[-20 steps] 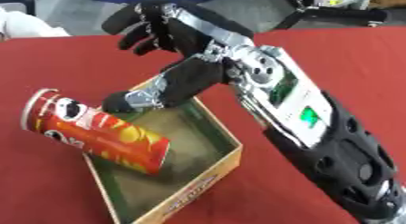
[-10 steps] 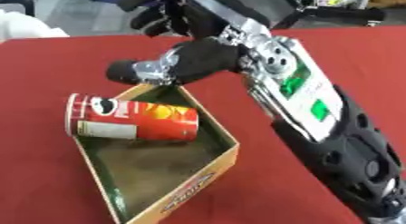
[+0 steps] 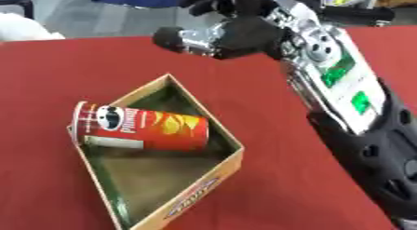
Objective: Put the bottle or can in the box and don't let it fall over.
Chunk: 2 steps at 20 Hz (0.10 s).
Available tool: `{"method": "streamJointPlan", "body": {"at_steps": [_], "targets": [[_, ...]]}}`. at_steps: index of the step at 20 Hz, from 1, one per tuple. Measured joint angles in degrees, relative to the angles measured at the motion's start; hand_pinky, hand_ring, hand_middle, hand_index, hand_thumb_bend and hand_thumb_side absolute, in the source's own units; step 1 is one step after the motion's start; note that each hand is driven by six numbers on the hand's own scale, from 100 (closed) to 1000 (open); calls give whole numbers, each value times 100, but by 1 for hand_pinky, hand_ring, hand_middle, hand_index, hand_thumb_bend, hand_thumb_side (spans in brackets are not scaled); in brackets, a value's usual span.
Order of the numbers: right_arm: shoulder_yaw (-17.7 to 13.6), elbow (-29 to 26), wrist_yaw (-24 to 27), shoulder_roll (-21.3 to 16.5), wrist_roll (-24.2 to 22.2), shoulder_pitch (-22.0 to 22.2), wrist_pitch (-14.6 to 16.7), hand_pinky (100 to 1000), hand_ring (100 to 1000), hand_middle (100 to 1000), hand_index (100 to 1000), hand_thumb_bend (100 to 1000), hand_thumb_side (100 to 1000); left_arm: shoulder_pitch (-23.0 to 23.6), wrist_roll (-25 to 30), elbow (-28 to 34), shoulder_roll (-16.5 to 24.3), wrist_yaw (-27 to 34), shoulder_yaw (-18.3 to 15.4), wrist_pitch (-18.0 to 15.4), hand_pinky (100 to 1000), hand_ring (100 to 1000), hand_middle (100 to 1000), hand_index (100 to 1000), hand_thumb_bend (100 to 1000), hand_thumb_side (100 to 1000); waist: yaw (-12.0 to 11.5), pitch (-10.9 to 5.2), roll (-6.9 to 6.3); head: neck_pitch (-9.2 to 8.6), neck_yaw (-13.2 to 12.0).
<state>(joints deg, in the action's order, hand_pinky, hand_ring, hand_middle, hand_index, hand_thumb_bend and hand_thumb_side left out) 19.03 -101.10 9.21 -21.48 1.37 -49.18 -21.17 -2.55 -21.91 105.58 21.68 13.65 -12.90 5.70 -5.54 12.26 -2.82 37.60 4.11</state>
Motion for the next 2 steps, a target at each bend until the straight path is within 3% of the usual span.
{"method": "streamJointPlan", "body": {"at_steps": [2], "targets": [[-132, 38, 12, -166, 142, 132, 45, 796, 755, 786, 752, 643, 237, 1, -6, 0, 0, 0, -1, 4, 726, 838, 773, 793, 452, 774, 11, 0, 1, -5, -11]]}}
